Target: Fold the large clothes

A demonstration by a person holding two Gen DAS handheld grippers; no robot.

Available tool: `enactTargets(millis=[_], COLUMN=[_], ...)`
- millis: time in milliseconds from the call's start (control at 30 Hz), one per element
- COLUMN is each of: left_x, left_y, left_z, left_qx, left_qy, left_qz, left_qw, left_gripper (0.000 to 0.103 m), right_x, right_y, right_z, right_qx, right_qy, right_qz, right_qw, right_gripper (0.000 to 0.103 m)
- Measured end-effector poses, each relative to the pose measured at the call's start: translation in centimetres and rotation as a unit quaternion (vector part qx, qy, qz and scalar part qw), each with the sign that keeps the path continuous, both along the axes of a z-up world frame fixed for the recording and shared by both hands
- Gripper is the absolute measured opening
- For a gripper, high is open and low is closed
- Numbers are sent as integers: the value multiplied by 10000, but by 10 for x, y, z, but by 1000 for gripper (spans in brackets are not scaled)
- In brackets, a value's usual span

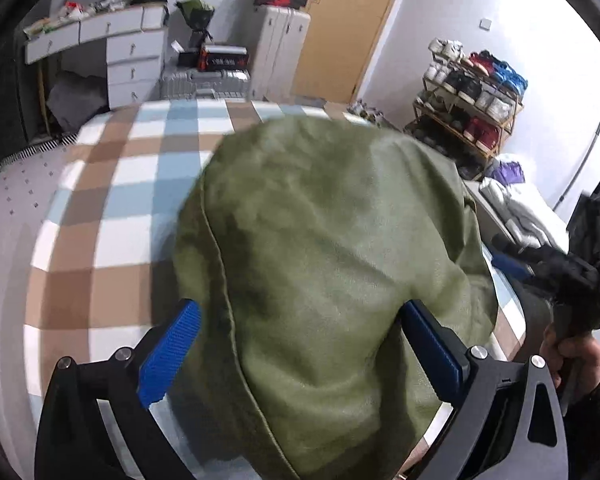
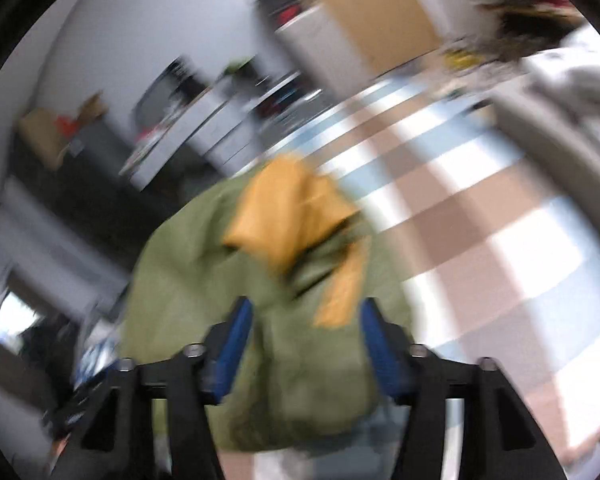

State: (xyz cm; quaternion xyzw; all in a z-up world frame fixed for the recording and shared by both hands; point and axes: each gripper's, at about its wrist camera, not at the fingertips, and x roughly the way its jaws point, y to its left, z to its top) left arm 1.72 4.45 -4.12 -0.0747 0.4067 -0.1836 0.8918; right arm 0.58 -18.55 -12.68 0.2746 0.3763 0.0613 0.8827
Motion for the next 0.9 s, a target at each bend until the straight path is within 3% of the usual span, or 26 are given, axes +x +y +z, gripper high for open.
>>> enactTargets(millis=[67, 167, 267, 400, 467, 533, 667, 767, 833, 900], left_x=[1, 6, 11, 14, 13, 11, 12, 14, 13, 15], left_y=[2, 7, 10, 9, 11, 12, 11, 11, 11, 13], left_z=[1, -4, -10, -13, -13, -12, -10, -9, -10, -11], left_qx=[6, -154, -378, -292, -352, -373, -342, -358, -340, -345], left_qy=[-53, 97, 287, 236, 284, 336, 344, 308, 281, 278], left_qz=[32, 43, -24, -92, -113, -89, -81, -84, -81, -72], left_qw=[10000, 9998, 9989, 9993, 9989, 9987, 9988, 9989, 9990, 9990], left_gripper=[98, 98, 98, 101, 101, 101, 101, 101, 101, 101], right_x=[6, 21, 25, 29, 33, 37, 55, 94, 115, 127], right_y=[-8, 3, 17, 26, 21, 10, -27, -27, -24, -17], right_z=[-17, -52, -47, -61, -60, -43, -4, -7, -26, -55], right_qx=[114, 585, 532, 1456, 1443, 1190, 1248, 1302, 1680, 2254], right_qy=[379, 1137, 1095, 1297, 1387, 1275, 459, 763, 1069, 1475], right_qz=[-263, -17, 287, 862, 944, 795, -118, -316, -577, -501], right_qw=[9989, 9918, 9922, 9770, 9752, 9815, 9910, 9880, 9783, 9617], right_gripper=[63, 60, 60, 60, 60, 59, 61, 63, 63, 63])
